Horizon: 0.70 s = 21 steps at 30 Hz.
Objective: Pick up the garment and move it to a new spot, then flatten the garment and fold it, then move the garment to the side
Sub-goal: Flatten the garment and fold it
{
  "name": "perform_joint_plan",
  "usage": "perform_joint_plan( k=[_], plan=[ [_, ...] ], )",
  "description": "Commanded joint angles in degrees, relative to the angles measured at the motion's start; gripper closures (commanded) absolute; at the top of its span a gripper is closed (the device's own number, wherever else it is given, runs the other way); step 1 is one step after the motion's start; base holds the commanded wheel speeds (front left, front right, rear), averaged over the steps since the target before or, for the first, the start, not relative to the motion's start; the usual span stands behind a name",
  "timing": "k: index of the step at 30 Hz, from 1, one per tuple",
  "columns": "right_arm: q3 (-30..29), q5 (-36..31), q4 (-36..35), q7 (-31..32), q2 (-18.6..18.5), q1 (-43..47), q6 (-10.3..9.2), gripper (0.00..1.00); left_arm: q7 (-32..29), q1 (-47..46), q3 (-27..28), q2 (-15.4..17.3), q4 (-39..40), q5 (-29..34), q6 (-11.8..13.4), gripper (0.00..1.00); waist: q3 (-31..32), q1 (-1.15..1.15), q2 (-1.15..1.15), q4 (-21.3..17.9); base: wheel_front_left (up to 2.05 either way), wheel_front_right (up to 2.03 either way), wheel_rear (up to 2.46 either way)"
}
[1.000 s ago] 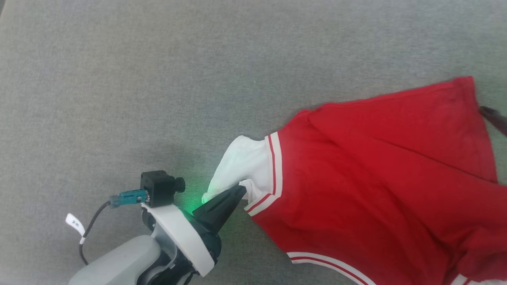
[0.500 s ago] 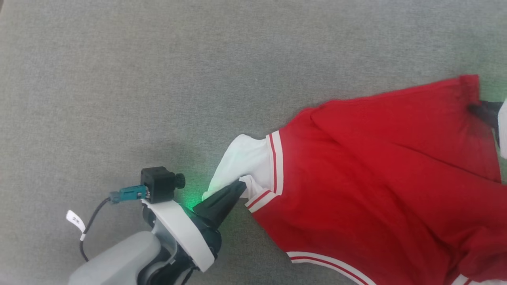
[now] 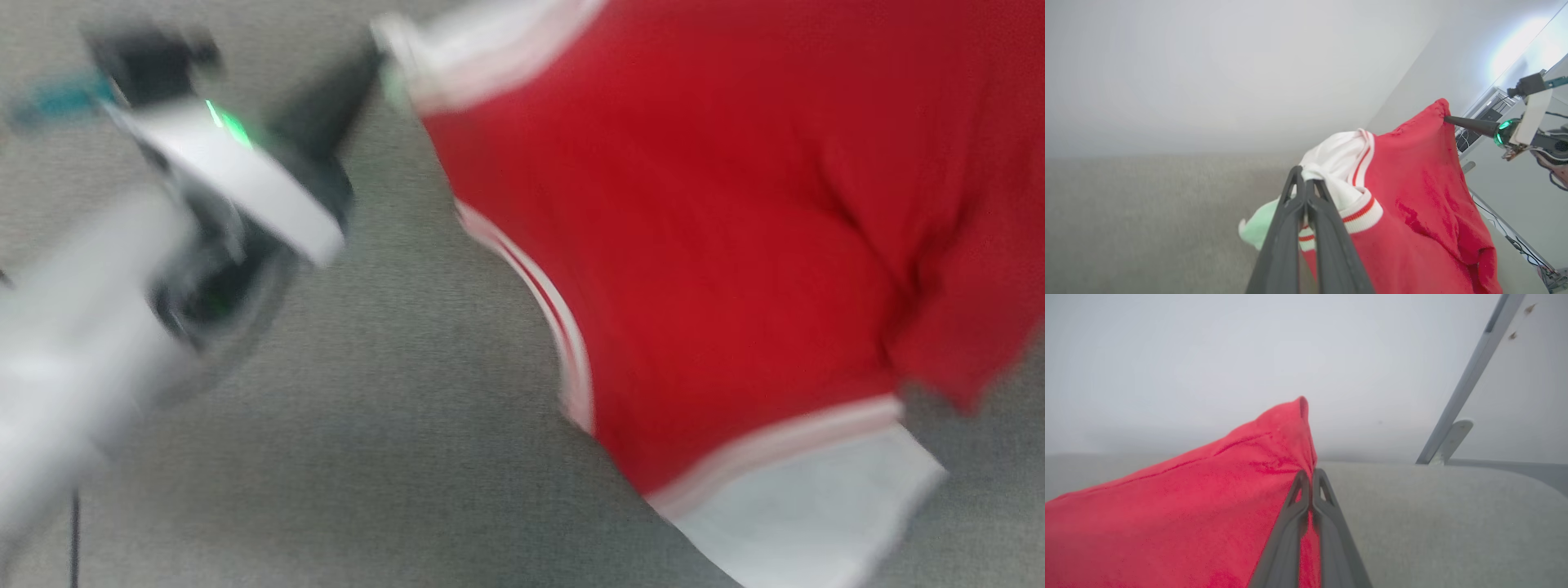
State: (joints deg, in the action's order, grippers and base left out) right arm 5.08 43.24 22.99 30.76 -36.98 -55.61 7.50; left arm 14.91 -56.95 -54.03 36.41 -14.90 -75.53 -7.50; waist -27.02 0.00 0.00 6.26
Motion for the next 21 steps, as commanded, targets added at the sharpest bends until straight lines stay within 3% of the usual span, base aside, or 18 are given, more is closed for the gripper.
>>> perform_joint_plan(
  k=[1, 9, 13, 16, 21],
  plan=[
    [-1.72, -1.63, 1.83, -2.30, 1.36, -3.82, -0.02, 1.00, -0.55, -4.55, 1.28, 0.61, -1.78, -1.75, 0.08, 1.00, -1.52, 0.00, 0.00, -1.44, 0.00, 0.00, 0.00],
    [-9.68, -11.28, 13.26, -12.53, 7.64, -23.09, -0.07, 1.00, -0.95, -28.19, 10.37, -1.24, -15.04, -8.54, 0.14, 1.00, -4.86, 0.00, 0.00, -5.53, 0.00, 0.00, 0.00],
    [-11.85, -14.93, 17.20, -17.52, 9.31, -28.38, -0.15, 1.00, 0.09, -35.97, 15.01, -2.32, -19.71, -8.39, 0.15, 1.00, -4.68, 0.00, 0.00, -6.89, 0.00, 0.00, 0.00],
    [-12.34, -16.05, 19.47, -20.39, 10.22, -30.02, -0.27, 1.00, 0.46, -37.51, 17.10, -2.85, -19.27, -8.67, 0.15, 1.00, -4.12, 0.00, 0.00, -7.17, 0.00, 0.00, 0.00],
    [-9.10, -15.18, 21.57, -20.20, 9.49, -26.52, -0.25, 1.00, 0.35, -30.36, 15.22, -3.05, -15.08, -9.75, 0.14, 1.00, -3.42, 0.00, 0.00, -6.67, 0.00, 0.00, 0.00]
  ],
)
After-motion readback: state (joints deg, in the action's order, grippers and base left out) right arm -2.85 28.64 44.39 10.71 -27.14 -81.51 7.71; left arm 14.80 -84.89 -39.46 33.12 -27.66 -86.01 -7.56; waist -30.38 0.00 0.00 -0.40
